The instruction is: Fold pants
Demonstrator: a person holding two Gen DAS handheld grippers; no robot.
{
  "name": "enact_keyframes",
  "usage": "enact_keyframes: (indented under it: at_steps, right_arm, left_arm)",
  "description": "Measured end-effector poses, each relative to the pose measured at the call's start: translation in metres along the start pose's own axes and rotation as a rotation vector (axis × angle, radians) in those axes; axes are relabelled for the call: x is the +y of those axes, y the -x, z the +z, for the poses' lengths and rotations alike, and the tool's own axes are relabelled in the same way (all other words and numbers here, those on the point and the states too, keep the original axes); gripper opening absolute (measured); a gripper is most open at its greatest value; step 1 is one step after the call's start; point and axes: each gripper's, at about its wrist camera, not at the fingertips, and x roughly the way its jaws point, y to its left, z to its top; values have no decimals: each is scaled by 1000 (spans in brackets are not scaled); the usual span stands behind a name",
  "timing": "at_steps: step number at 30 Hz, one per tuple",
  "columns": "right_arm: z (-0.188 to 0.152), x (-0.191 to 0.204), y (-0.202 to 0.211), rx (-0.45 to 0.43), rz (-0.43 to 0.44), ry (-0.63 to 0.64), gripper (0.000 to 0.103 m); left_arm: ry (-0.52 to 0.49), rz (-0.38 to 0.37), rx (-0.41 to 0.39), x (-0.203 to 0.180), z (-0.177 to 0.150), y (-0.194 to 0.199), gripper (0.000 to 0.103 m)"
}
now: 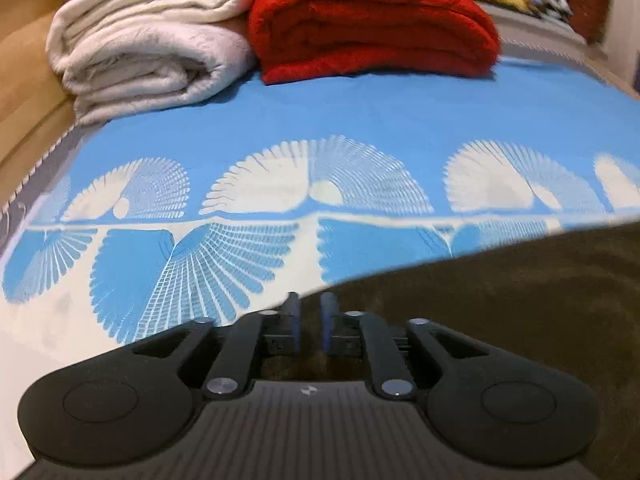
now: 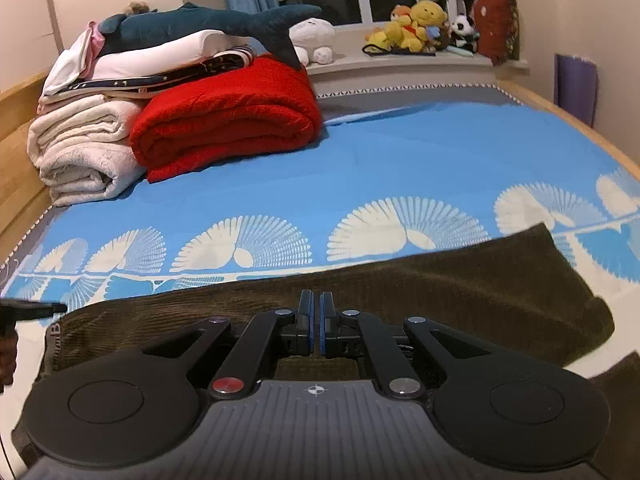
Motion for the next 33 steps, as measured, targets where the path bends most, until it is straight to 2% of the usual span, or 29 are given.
enact_keyframes:
  at_steps: [2,5,8,10,13,16,17,18,19,20,23,26,29,33]
  right_arm:
    - [1,-1,-3,2,-8,-1,3]
    - [3,-6,-10,17,-8,-29,3]
    - [3,-6,-17,31,-10,-33,3]
    - [3,-5,-20,34,-11,-21,3]
    - [3,-4,-21,38,-11,-4,3]
    - [3,-7,-22,41,-15,8,3]
    - [2,-9,-22,43,-18,10,3]
    - [2,-11,-21,44,-21,9,3]
    - [3,-13,-21,44,-24,7,3]
    - [2,-15,-20,44,-28,6,3]
    - [3,-21,-18,38,-41,2,3]
    - [4,-26,-14,26,-56,-7,3]
    - [2,-33,-11,23,-67,-34,3]
    - [-2,-38,-5,21,-75,-66,3]
  left_arm:
    - [33,-17,-4,6,8,-9,52]
    - [54,13,-11,11,15,-26,70]
    - [59,-3,27,12,20,-45,76]
    - [29,-13,43,10,17,-57,83]
    - [-44,-24,80,2,8,-75,84]
    - [-97,-55,114,-4,-1,-87,60]
    - [-97,-73,107,-5,-2,-87,45]
    - [-106,-100,109,-8,-2,-86,34]
    - [-129,-116,108,-12,-2,-85,15]
    - [-175,-98,98,-19,-2,-82,7]
    - [-306,-48,91,-37,-6,-74,3]
    - [-332,-28,70,-41,-8,-56,3]
    - [-339,-17,22,-42,-4,-22,2]
    - [-490,4,-35,-59,-22,39,2]
